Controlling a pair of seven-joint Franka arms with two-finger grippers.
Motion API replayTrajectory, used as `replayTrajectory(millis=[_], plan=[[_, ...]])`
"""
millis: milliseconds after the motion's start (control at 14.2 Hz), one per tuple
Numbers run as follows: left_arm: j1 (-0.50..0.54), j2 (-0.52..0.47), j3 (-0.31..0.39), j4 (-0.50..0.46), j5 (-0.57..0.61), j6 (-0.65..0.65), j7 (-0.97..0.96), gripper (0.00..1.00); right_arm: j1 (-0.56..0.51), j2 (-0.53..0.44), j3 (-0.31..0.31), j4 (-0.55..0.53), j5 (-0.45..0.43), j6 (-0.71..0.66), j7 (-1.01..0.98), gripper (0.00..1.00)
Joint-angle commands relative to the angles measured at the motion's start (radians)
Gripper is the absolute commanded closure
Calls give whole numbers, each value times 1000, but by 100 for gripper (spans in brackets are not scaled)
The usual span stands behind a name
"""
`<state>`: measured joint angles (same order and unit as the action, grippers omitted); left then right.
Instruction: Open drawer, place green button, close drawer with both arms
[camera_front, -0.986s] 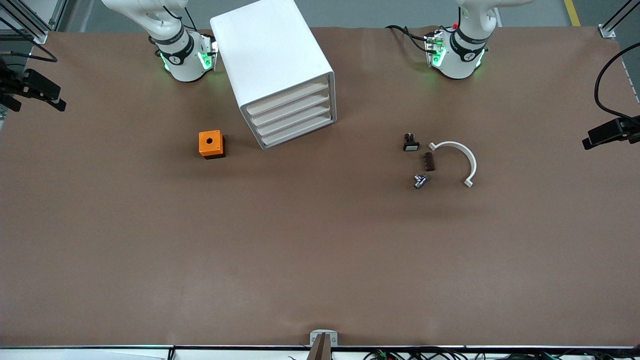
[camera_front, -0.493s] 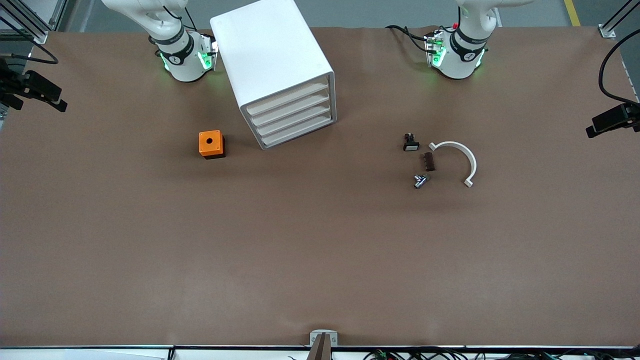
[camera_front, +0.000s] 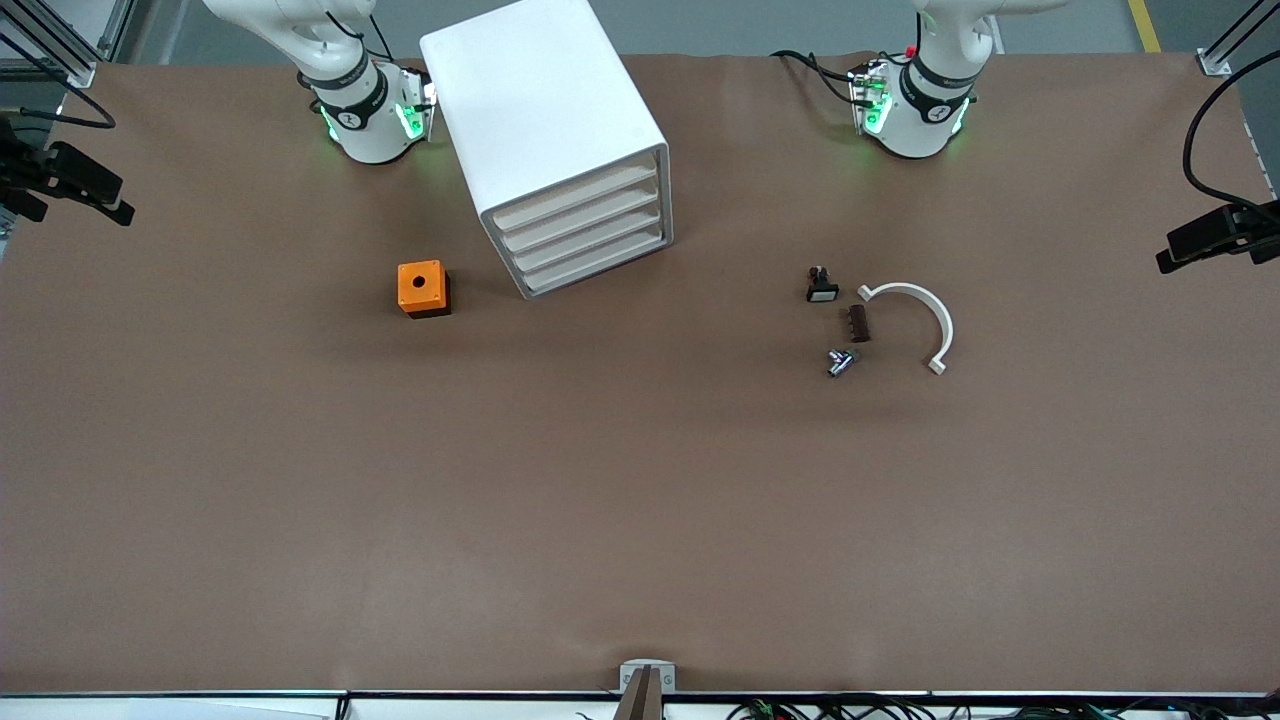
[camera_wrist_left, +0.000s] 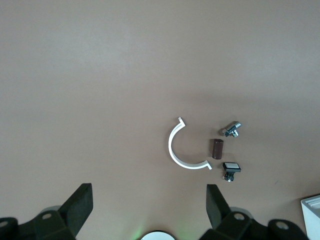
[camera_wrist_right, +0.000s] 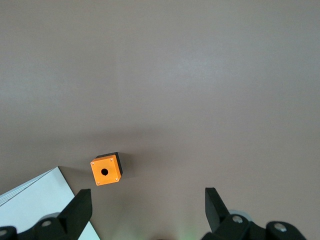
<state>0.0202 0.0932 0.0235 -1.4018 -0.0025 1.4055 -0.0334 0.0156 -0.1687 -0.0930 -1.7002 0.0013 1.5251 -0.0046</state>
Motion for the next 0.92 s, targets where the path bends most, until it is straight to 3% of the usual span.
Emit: replayTrajectory(millis=[0, 845], plan=[[-2, -9, -5, -11, 3, -5, 10, 0, -9, -28, 2, -30, 19, 14, -9, 0], [-5, 31, -8, -8, 1, 24, 6, 0, -9, -26, 6, -29, 17, 27, -43, 0]])
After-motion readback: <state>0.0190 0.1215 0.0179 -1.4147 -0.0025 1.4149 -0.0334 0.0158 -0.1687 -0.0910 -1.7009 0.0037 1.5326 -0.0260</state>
